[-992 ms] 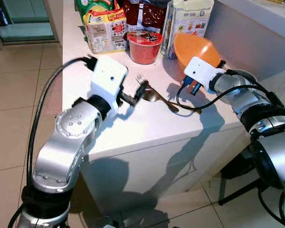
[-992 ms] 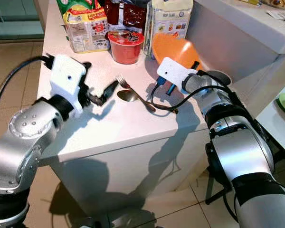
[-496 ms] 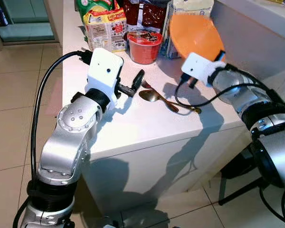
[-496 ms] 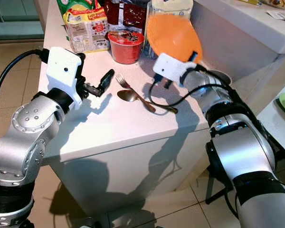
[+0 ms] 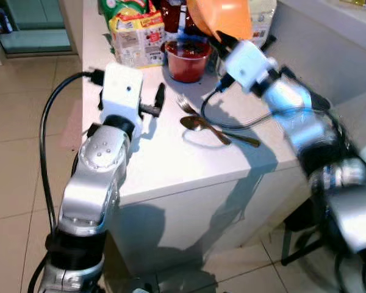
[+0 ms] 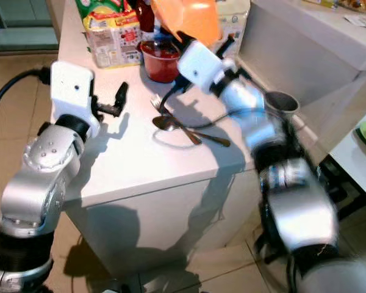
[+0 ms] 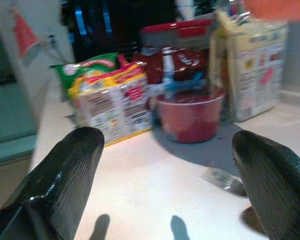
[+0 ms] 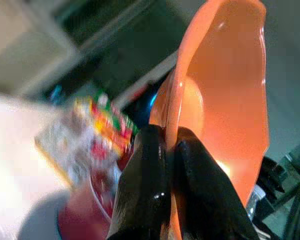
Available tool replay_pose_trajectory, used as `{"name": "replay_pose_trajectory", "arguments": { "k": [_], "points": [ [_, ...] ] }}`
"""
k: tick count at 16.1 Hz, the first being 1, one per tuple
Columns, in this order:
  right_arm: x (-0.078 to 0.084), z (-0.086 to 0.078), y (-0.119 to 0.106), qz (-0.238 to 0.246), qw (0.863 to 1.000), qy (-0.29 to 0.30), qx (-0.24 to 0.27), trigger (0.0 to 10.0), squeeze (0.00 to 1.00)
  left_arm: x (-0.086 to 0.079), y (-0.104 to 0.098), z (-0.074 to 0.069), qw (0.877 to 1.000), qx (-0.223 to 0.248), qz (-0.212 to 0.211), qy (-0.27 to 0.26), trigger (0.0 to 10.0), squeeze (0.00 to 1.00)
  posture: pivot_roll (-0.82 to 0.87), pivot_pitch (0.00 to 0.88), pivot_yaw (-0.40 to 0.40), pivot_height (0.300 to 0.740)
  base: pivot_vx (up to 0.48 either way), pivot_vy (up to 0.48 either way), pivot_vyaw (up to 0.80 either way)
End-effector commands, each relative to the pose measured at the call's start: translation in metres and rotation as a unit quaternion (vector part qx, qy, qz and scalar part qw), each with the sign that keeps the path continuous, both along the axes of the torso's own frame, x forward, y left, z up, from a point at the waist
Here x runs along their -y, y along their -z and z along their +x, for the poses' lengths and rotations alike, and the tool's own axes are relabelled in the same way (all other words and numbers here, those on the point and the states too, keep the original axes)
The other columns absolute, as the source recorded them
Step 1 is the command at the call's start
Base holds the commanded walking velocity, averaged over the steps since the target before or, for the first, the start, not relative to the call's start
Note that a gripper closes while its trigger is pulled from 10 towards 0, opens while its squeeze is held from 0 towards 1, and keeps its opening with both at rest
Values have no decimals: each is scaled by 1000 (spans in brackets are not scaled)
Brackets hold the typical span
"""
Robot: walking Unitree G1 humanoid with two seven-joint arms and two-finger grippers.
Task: Setting the table
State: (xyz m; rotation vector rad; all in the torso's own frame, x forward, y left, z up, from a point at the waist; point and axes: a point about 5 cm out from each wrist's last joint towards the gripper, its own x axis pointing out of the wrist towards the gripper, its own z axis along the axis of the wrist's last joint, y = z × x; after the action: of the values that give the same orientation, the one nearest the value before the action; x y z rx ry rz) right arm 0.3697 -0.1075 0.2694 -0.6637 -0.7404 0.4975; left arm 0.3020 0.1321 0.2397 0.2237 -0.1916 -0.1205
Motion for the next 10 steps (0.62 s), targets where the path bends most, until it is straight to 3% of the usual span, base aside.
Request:
{"name": "replay_pose_trajectory", "arguments": {
  "k": [1, 2, 3, 4, 7, 10],
  "points": [
    [6, -6, -20, 41, 999, -1, 25, 0, 0, -3, -3, -3, 1000, 13, 3, -11, 10000, 0, 61, 0, -40, 740, 0, 0, 0],
    [5, -20, -19, 91, 996, -12, 19, 0, 0, -2, 1, -6, 1000, 13, 11, -9, 10000, 0, 54, 0, -45, 740, 0, 0, 0],
    [7, -35, -18, 146, 989, -18, 2, 6431, 0, -2, 3, -8, 1000, 15, 10, -4, 10000, 0, 50, 0, -48, 740, 0, 0, 0],
    [8, -53, -15, 198, 980, -21, -20, 10000, 0, -1, 2, -9, 1000, 23, 2, 9, 10000, 0, 46, 0, -51, 740, 0, 0, 0],
    [6, -80, -2, 207, 977, -27, -44, 10000, 0, 1, 0, -8, 999, 37, -19, 17, 10000, 0, 35, 0, -46, 740, 0, 0, 0],
    [9, -93, 15, 188, 978, -4, -84, 10000, 0, 0, 4, -7, 999, 38, -20, 16, 10000, 0, 40, 0, -48, 740, 0, 0, 0]
  ]
}}
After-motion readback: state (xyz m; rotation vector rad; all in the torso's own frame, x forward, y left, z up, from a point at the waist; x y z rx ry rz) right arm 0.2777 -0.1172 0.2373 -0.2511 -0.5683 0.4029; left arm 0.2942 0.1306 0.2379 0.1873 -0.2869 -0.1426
